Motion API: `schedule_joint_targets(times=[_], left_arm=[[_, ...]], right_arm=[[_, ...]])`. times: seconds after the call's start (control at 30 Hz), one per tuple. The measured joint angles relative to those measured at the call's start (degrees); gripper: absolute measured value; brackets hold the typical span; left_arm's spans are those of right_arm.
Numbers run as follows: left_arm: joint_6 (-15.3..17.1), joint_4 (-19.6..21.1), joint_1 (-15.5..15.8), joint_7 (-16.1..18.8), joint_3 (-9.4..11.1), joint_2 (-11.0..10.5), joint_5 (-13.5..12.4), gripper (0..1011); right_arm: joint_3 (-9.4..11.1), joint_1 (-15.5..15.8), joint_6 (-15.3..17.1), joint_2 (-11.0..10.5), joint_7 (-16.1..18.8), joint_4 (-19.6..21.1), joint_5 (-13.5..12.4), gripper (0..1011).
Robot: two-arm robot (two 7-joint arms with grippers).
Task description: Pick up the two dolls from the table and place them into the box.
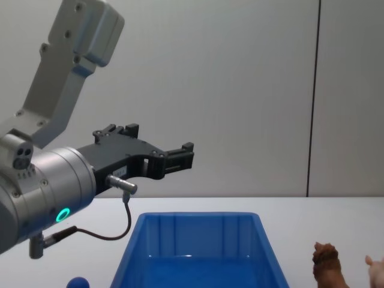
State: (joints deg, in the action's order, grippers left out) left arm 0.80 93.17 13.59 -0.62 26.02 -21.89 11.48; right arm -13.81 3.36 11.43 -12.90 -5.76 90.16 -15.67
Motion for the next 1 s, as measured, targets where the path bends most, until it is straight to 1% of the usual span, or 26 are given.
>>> schedule_joint_targets(times=[0.03,0.07,0.1,0.2,0.23,0.27,0.3,0.33,0.37,0.57,0.73,0.77,0.8,1.0], left_arm=[[0.0,0.0,0.0,0.0,0.0,0.0,0.0,1001],[0.0,0.0,0.0,0.0,0.0,0.0,0.0,1001],[0.0,0.0,0.0,0.0,0.0,0.0,0.0,1001],[0.0,0.0,0.0,0.0,0.0,0.0,0.0,1001],[0.0,0.0,0.0,0.0,0.0,0.0,0.0,1001],[0.0,0.0,0.0,0.0,0.0,0.0,0.0,1001],[0.0,0.0,0.0,0.0,0.0,0.0,0.0,1001],[0.0,0.0,0.0,0.0,0.0,0.0,0.0,1001],[0.0,0.0,0.0,0.0,0.0,0.0,0.0,1001],[0.0,0.0,0.0,0.0,0.0,0.0,0.0,1001],[0.0,0.0,0.0,0.0,0.0,0.0,0.0,1001],[0.0,0.0,0.0,0.0,0.0,0.0,0.0,1001],[0.0,0.0,0.0,0.0,0.0,0.0,0.0,1001],[0.0,0.0,0.0,0.0,0.0,0.0,0.0,1001]], right_arm=[[0.0,-0.02,0.06,0.09,-0.08,-0.2,-0.01,687],[0.0,-0.02,0.07,0.12,-0.11,-0.28,-0.01,674],[0.0,-0.02,0.09,0.15,-0.19,-0.34,-0.01,615],[0.05,0.13,0.09,0.25,-0.5,-0.4,0.05,548],[0.06,0.19,0.06,0.25,-0.59,-0.38,0.1,486],[0.07,0.27,0.04,0.25,-0.64,-0.33,0.13,473],[0.07,0.37,-0.03,0.26,-0.74,-0.21,0.21,443],[0.09,0.54,-0.23,0.25,-0.92,0.09,0.38,387],[0.1,0.67,-0.35,0.24,-1.03,0.25,0.46,372],[0.16,1.46,-1.51,0.05,-1.67,2.18,1.3,357],[0.22,2.31,-3.13,-0.27,-2.04,4.93,2.61,357],[0.22,2.31,-3.13,-0.27,-2.04,4.93,2.61,357],[0.24,2.55,-3.66,-0.38,-2.05,5.89,3.01,357],[0.27,2.87,-5.46,-0.62,-0.95,8.61,4.15,357]])
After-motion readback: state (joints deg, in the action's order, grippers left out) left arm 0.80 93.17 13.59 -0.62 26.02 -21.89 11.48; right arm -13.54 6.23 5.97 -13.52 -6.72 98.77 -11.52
